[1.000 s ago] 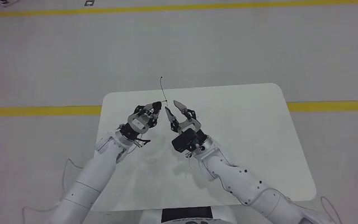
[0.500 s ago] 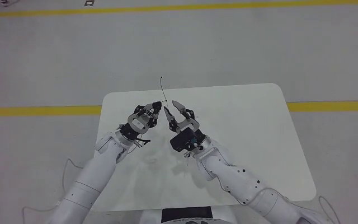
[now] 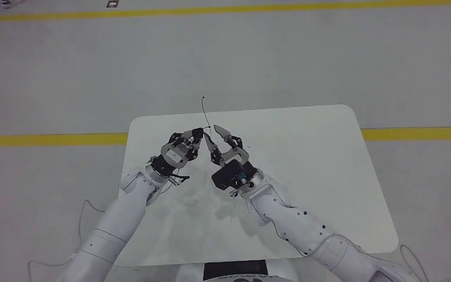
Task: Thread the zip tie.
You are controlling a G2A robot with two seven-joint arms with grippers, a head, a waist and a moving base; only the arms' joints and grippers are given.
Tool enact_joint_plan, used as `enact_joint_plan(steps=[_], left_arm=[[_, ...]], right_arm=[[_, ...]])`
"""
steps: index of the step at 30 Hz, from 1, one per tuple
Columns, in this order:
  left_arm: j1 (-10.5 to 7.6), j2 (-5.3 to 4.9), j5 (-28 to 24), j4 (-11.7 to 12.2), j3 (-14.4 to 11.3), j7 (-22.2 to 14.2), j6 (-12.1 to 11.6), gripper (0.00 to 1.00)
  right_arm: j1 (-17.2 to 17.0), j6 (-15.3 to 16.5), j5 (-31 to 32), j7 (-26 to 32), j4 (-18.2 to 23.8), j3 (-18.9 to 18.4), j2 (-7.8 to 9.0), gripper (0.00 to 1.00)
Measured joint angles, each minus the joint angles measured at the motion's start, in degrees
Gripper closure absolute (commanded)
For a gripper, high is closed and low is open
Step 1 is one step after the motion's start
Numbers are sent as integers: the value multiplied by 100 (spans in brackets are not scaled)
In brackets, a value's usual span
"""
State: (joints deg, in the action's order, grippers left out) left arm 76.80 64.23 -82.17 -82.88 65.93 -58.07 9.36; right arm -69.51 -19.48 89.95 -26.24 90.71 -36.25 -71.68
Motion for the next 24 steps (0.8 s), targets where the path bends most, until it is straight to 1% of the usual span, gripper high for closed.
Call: enact_joint_plan(steps=[2,5,9,24], left_arm=[[0,0,0,0,0,0,0,100],[0,0,0,0,0,0,0,100],[0,0,0,0,0,0,0,100],[0,0,0,0,0,0,0,100]], right_arm=[[12,0,0,1,-9,9,-4,85],[33,0,0,0,-22,25,-5,88],[71,0,0,5,-30,53,6,100],[18,0,0,32,15,-53,114,100]])
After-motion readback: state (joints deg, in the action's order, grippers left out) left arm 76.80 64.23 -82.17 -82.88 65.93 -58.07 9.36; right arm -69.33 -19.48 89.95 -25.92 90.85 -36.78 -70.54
